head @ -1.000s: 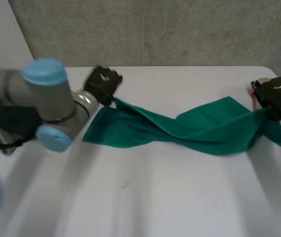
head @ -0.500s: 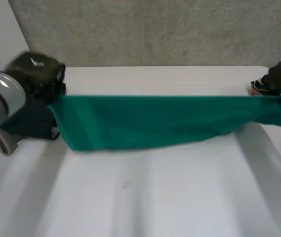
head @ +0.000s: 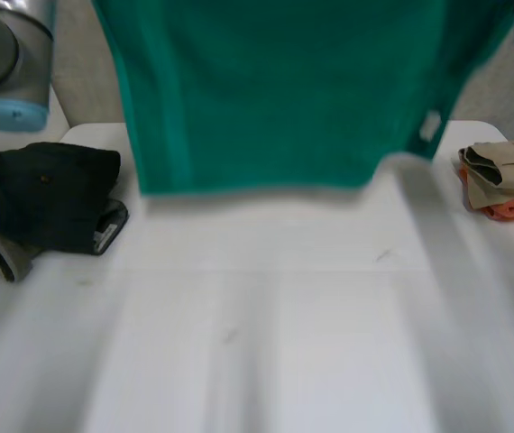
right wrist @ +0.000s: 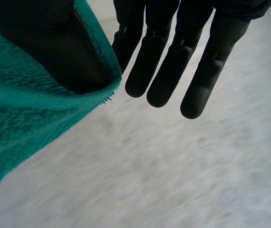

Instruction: Fold the laundry.

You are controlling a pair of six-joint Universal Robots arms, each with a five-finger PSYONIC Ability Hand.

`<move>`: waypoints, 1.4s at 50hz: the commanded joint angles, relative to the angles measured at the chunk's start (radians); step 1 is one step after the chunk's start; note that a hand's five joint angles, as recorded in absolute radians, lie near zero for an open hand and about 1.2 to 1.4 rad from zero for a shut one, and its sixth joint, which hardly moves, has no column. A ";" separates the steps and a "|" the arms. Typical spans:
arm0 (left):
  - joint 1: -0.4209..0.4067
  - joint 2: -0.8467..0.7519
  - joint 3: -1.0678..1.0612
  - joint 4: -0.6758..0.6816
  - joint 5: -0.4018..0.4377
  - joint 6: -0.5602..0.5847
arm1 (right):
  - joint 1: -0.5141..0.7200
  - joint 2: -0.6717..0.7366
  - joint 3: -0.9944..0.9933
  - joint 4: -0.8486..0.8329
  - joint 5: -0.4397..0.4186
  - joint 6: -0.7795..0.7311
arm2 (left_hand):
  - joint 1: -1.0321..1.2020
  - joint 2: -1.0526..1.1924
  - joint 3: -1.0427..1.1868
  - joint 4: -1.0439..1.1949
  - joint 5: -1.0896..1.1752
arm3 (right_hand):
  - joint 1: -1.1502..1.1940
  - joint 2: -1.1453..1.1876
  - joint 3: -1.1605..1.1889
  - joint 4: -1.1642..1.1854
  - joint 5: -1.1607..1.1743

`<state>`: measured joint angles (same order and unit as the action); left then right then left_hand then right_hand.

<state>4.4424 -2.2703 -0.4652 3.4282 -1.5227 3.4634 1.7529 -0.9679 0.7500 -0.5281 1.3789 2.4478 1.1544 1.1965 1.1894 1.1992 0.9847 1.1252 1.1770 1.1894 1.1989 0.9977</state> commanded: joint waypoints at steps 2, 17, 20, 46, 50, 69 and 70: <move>0.020 0.144 -0.234 0.028 0.006 -0.021 | -0.009 -0.078 0.112 -0.010 -0.046 0.112 | 0.242 0.200 0.207 0.197 0.237 | 0.271 0.219 0.207 0.197 0.224; 0.051 0.354 -1.111 0.175 0.140 -0.017 | -0.055 -0.154 0.663 0.085 -0.241 0.060 | 0.242 0.200 0.207 0.197 0.237 | 0.271 0.219 0.207 0.197 0.224; 0.051 0.330 -1.197 0.160 0.153 -0.009 | -0.053 -0.124 0.736 0.118 -0.245 0.010 | 0.242 0.200 0.207 0.197 0.237 | 0.271 0.219 0.207 0.197 0.224; 0.209 0.730 -1.446 -0.758 0.254 0.454 | -0.214 -0.404 0.885 1.093 -0.238 -0.429 | 0.242 0.200 0.207 0.197 0.237 | 0.271 0.219 0.207 0.197 0.224; 0.201 0.606 -1.347 -0.634 0.217 0.457 | -0.173 -0.284 0.798 0.970 -0.230 -0.339 | 0.242 0.200 0.207 0.197 0.237 | 0.271 0.219 0.207 0.197 0.224; 0.017 -0.162 -0.386 -0.288 -0.033 0.333 | -0.026 0.297 0.203 0.329 -0.161 -0.194 | 0.242 0.200 0.207 0.197 0.237 | 0.271 0.219 0.207 0.197 0.224; 0.014 -0.187 -0.354 -0.291 -0.036 0.342 | -0.021 0.320 0.183 0.312 -0.167 -0.193 | 0.242 0.200 0.207 0.197 0.237 | 0.271 0.219 0.207 0.197 0.224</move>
<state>4.4789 -2.2779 -1.0510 3.1287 -1.5259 3.7764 1.7128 -0.7881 1.0586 -0.0786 1.2371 2.2559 1.1544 1.1969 1.1898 1.1995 1.0038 1.1252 1.1770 1.1894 1.1990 0.9976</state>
